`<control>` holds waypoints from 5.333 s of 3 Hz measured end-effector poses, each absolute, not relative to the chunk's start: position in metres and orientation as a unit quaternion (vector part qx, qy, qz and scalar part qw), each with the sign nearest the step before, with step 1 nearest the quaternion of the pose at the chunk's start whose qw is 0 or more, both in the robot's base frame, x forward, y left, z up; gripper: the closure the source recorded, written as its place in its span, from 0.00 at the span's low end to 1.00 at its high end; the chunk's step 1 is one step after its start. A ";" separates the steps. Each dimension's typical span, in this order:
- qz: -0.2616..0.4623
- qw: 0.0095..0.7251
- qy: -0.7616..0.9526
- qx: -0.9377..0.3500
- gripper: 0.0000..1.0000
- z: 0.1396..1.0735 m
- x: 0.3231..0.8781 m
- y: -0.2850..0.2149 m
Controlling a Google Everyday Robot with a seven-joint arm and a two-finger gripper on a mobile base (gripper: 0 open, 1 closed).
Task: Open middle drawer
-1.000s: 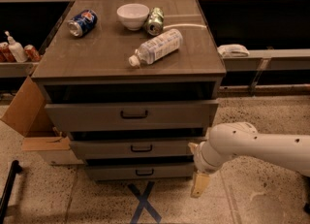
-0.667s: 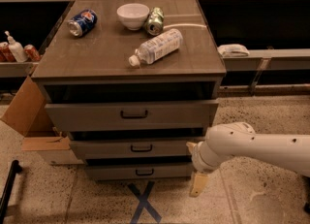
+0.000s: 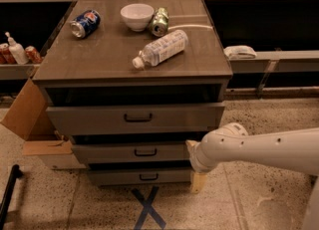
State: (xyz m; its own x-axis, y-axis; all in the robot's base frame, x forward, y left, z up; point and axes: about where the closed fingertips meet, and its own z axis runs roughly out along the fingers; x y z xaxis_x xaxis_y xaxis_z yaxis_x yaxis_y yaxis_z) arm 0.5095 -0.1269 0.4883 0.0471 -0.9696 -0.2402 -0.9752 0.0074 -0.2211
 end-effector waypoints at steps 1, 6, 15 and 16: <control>0.004 0.169 0.679 -0.714 0.00 0.475 0.530 -0.118; 0.106 0.236 0.662 -0.703 0.00 0.432 0.589 -0.087; 0.165 0.260 0.629 -0.714 0.30 0.440 0.489 -0.094; 0.167 0.260 0.628 -0.714 0.05 0.439 0.488 -0.093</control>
Offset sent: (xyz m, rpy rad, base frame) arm 0.0713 0.0241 -0.0454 0.1789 0.0351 0.0892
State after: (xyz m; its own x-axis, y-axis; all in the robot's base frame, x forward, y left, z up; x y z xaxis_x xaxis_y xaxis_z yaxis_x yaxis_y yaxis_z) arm 0.4884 -0.0926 0.4394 0.1551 -0.8107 -0.5646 -0.9839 -0.0756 -0.1617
